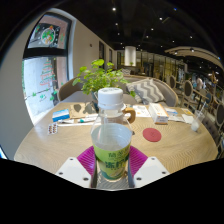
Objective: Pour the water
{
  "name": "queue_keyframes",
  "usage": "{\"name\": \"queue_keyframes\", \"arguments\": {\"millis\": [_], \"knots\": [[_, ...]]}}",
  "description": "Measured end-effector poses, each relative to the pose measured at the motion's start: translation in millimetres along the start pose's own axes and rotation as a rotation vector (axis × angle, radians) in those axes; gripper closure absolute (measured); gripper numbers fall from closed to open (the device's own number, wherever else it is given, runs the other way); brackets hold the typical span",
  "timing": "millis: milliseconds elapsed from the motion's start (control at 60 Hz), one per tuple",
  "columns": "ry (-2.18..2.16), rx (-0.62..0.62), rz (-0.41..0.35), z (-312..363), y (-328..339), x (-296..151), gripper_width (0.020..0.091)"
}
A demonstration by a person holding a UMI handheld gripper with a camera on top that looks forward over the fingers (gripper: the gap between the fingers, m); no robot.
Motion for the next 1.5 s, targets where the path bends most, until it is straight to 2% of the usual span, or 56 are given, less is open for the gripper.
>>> {"name": "queue_keyframes", "arguments": {"millis": [17, 183, 417, 617, 767, 933, 1000, 1117, 1333, 1450, 1500], "knots": [[0.009, 0.001, -0.001, -1, 0, -1, 0.0704], [0.093, 0.084, -0.009, -29, 10, -39, 0.0705], [0.380, 0.303, 0.028, -117, -13, -108, 0.0705], [0.885, 0.469, 0.111, -164, -58, -148, 0.0706], [1.313, 0.517, 0.122, -161, -92, -156, 0.0707], [1.663, 0.544, 0.158, -154, -111, -150, 0.0709], [1.754, 0.550, 0.230, -155, -116, -143, 0.0709], [1.797, 0.531, 0.271, -152, -120, -138, 0.0709], [1.727, 0.486, 0.219, -143, -117, -145, 0.0709], [1.472, 0.407, 0.132, -137, -106, -156, 0.0706], [1.302, 0.334, 0.095, -141, -102, -161, 0.0701]]}}
Point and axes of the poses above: the point between the fingertips, and its own axes, seen from behind it with the camera up: z to the left, x down, y backward, against the way the camera looks, the point moved 9 cm from there along y, backward, against the way the camera looks, and after that the axes turned 10 degrees about y, right-handed, at the moved point
